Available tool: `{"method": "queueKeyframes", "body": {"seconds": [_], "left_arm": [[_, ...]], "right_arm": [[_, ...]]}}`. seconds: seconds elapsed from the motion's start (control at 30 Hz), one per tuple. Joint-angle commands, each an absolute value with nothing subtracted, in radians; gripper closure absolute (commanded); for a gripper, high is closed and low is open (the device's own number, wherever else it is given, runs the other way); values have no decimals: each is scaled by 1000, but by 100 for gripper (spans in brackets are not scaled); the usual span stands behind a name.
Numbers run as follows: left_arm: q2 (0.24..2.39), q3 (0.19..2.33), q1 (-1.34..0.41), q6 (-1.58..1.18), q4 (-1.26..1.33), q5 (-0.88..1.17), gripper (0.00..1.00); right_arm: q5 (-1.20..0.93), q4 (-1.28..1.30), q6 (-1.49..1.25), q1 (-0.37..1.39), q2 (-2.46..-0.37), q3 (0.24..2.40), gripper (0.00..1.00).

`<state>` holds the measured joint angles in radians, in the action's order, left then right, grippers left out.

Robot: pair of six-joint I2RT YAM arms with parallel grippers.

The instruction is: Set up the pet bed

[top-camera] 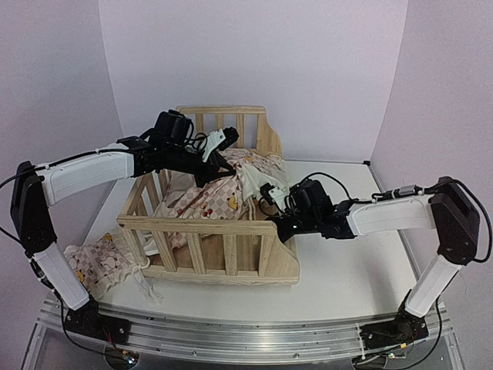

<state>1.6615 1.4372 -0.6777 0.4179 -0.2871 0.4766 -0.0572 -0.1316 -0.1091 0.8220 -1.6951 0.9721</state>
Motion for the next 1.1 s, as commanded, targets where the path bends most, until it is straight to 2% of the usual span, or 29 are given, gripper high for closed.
{"method": "queueKeyframes", "body": {"seconds": [0.0,0.07,0.13,0.2,0.3,0.37,0.57,0.77,1.07], "left_arm": [[1619,1446,-676,406,-245,475,100],[1620,1447,-676,404,-245,473,100],[1621,1447,-677,403,-245,474,100],[1621,1446,-677,402,-245,474,100],[1621,1447,-676,403,-246,471,100],[1620,1444,-676,403,-248,469,100],[1621,1433,-676,409,-246,480,100],[1616,1421,-677,434,-252,494,100],[1611,1405,-677,486,-278,578,100]], "right_arm": [[6,-168,-42,862,-1724,945,64],[47,-157,-14,884,-1724,937,64],[97,-128,29,905,-1719,935,68],[130,-117,35,910,-1709,920,76],[159,-105,23,910,-1668,899,95],[161,-83,11,909,-1626,900,100],[75,72,8,910,-1465,992,100],[-76,240,-73,910,-1388,1128,100],[-94,295,-191,916,-1319,1243,100]]}}
